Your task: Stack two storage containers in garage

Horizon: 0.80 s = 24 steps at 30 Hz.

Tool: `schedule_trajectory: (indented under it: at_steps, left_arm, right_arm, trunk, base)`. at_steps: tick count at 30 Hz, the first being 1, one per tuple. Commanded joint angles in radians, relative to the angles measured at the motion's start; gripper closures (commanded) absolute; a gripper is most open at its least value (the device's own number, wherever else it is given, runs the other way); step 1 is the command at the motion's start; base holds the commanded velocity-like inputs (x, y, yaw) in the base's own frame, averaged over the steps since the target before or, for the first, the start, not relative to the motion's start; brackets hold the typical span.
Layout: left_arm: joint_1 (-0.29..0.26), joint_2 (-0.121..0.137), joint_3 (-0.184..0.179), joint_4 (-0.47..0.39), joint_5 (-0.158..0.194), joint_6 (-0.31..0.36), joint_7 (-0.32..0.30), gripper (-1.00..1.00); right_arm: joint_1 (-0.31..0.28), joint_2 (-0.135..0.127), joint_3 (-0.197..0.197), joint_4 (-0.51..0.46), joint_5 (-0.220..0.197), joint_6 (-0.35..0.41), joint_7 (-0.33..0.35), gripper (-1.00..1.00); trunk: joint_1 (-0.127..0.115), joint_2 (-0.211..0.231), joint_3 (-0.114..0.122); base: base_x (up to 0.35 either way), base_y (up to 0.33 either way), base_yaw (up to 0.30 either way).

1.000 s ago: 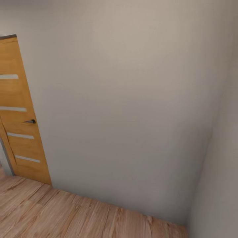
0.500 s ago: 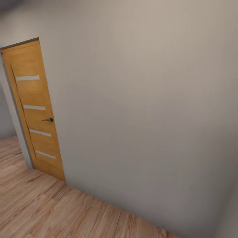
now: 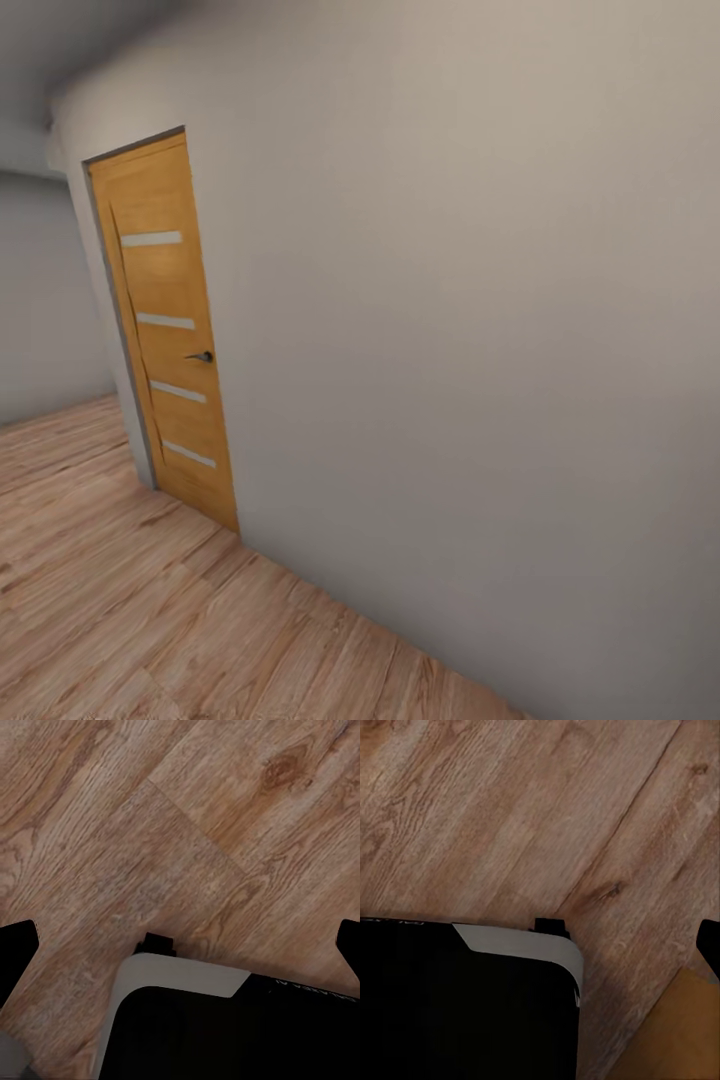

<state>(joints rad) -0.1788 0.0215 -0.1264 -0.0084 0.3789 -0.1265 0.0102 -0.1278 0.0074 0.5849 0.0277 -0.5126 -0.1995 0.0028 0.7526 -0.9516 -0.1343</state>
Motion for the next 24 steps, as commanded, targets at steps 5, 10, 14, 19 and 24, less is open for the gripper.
schedule_trajectory:
  at_steps: [5, 10, 14, 19, 24]
  left_arm:
    - [-0.001, 0.0, -0.009, 0.001, 0.008, -0.004, 0.001, -1.0]
    - [-0.001, 0.0, -0.009, 0.002, 0.008, -0.004, 0.002, -1.0]
    - [-0.001, 0.0, -0.009, 0.002, 0.008, -0.004, 0.002, -1.0]
    - [-0.001, 0.0, -0.009, 0.002, 0.008, -0.004, 0.002, -1.0]
    - [-0.001, -0.001, -0.009, 0.002, 0.008, -0.004, 0.002, -1.0]
  right_arm:
    - [-0.001, 0.0, 0.007, 0.003, -0.009, -0.005, -0.001, -1.0]
    - [-0.001, -0.003, 0.007, 0.003, -0.009, -0.005, -0.001, -1.0]
    - [-0.001, -0.005, 0.007, 0.003, -0.009, -0.005, -0.001, -1.0]
    - [-0.001, -0.004, 0.007, 0.003, -0.009, -0.005, -0.001, -1.0]
    - [-0.001, -0.003, 0.007, 0.003, -0.009, -0.005, -0.001, -1.0]
  trunk:
    - [0.0, -0.001, -0.002]
    - [0.0, -0.001, -0.002]
    - [0.0, -0.001, -0.002]
    - [0.0, -0.001, -0.002]
    - [0.0, -0.001, -0.002]
  base:
    - [0.0, 0.0, 0.278]
    - [0.0, 0.0, 0.278]
    - [0.0, 0.0, 0.278]
    - [0.0, 0.0, 0.279]
    - [0.0, 0.0, 0.278]
